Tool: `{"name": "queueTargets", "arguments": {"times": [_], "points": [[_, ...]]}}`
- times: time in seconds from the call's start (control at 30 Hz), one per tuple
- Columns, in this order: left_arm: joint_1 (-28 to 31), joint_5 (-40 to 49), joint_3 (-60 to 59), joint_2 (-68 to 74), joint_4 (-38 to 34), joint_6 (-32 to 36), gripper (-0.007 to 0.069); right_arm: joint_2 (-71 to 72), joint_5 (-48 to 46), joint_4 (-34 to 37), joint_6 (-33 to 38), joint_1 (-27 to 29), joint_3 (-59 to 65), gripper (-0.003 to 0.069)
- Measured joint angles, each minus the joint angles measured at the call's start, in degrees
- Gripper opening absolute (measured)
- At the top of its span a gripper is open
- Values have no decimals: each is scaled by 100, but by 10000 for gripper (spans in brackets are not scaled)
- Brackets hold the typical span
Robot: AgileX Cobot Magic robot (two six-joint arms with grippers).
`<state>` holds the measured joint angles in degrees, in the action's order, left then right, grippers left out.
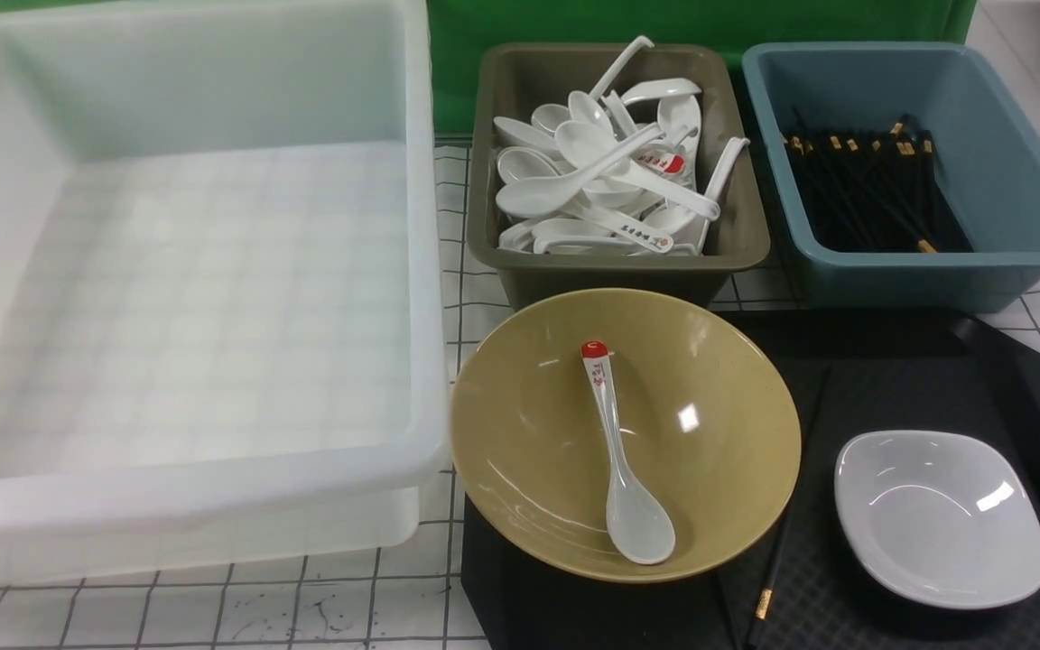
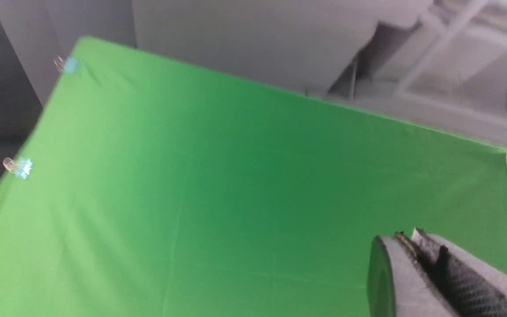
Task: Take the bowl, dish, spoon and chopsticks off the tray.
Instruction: Use the left arm to grab the soup spoon in the middle
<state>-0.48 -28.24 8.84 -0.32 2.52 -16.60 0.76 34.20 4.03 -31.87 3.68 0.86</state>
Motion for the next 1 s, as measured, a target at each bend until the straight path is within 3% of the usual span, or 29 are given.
{"name": "queueTargets", "arguments": {"times": [0.03, 0.1, 0.17, 0.23, 0.3, 0.4, 0.5, 0.53, 0.67, 0.73, 0.83, 1.0], "points": [[0, 456, 260, 84, 40, -11, -13, 0, -236, -53, -5, 0, -120, 145], [0, 1545, 1139, 510, 131, -30, -13, -125, -1668, -403, 91, 0, -831, 145], [0, 2377, 2045, 1366, 177, -37, -13, -580, -2650, -572, 624, 0, -1542, 146], [0, 2469, 2235, 1586, 177, -45, -13, -765, -2961, -590, 775, 0, -1689, 146], [-5, 2773, 2670, 2572, 107, -138, -13, -1441, -3976, -638, 1296, 0, -2269, 147], [-130, 3449, 3111, 3560, -72, -189, -13, -2208, -4843, -649, 1447, 0, -2621, 148], [-704, 5003, 3915, 4782, -415, 96, -13, -2975, -5711, -649, 1570, 0, -2817, 150], [-751, 5095, 3915, 4853, -415, 96, -13, -3069, -5802, -649, 1579, 0, -2828, 150], [-1808, 6483, 4747, 6165, -1048, 1234, -13, -3878, -6613, -649, 1626, 0, -2854, 152], [-2435, 6854, 5137, 6837, -1475, 1898, -13, -4313, -7065, -649, 1724, 0, -2854, 153], [-2954, 7096, 5582, 7562, -1716, 2267, -11, -4732, -7530, -649, 1998, 0, -2856, 156], [-3608, 7416, 6738, 9060, -1551, 2252, -3, -5165, -7844, -403, 2332, 0, -2861, 167]]}}
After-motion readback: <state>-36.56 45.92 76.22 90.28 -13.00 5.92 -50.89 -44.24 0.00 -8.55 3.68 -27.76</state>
